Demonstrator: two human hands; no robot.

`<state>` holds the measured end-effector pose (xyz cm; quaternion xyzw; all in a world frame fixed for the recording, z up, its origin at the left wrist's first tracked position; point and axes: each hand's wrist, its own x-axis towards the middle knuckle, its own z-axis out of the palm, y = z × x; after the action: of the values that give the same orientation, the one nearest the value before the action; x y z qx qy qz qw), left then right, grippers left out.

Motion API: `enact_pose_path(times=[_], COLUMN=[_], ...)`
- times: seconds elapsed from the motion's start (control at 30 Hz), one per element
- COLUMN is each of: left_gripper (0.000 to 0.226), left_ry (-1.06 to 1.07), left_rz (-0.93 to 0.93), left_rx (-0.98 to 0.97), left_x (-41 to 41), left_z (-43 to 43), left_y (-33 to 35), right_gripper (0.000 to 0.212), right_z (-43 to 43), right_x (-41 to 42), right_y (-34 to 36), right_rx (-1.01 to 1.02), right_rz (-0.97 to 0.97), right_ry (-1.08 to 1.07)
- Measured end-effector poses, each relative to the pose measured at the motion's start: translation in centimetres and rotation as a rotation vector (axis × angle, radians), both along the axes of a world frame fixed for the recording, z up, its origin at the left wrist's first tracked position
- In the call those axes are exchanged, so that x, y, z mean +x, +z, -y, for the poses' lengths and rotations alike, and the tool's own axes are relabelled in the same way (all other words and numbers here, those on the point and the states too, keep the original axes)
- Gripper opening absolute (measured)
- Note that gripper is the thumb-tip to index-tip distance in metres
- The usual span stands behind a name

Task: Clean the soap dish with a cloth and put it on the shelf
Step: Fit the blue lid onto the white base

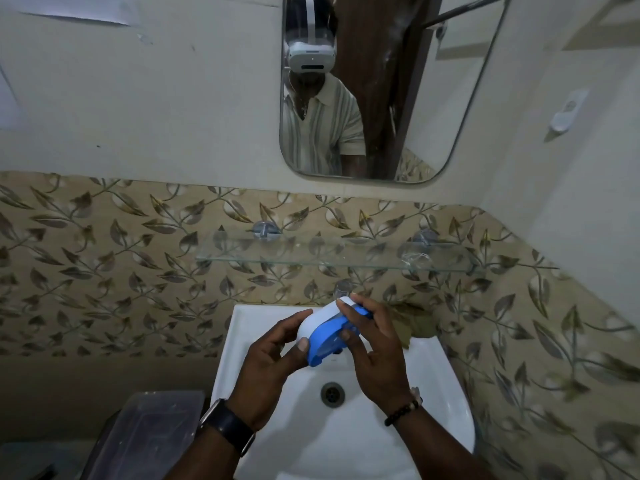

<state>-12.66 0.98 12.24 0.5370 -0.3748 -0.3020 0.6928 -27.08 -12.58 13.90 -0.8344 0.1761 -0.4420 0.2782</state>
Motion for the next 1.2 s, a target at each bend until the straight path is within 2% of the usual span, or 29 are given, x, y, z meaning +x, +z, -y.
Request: enact_pose_path(times=[0.23,0.43,0.6,0.73,0.87,0.93,1.07,1.2], left_gripper=[0.067,0.052,0.054,0.055,0.057,0.06,0.065,0.075], left_ry=[0.03,0.02,-0.015,-0.035,-0.073,-0.082,-0.095,-0.143], left_rz=[0.096,0.179,0.217,0.269,0.311,0.345,0.375,0.33], left_rx=[-0.002,-0.043,-0.069,-0.079,-0.111,-0.116,-0.089,-0.04], left_x=[-1.6,-1.0,-0.2,0.1,0.1,0.1,0.0,-0.6], left_z=[0.6,0.9,1.3,1.4,1.7,1.8,2.0,1.9], left_y=[1.0,1.5,2.0,2.3,2.6,2.8,3.3,3.9], right_gripper=[0.039,0.053,0.064,0.08,0.059,0.049,0.04,0.035], right_z=[0.4,1.7,2.1,1.5,0.6,0.4,0.1,0.4], right_x=[-0.4,-1.2,-1.6,-1.5,-1.1,-0.8,-0.7,-1.2], right_y=[-0.3,0.8,2.7,3.2,3.8,4.1,4.4,4.2], right_rx=[-0.05,-0.027,0.283,0.484,0.72,0.763,0.672,0.451], right_rz=[-0.016,-0.037,-0.09,0.015,0.181,0.218,0.273,0.258], right_ry=[-0.037,-0.005,0.199,0.247,0.228,0.208,0.144,0.08])
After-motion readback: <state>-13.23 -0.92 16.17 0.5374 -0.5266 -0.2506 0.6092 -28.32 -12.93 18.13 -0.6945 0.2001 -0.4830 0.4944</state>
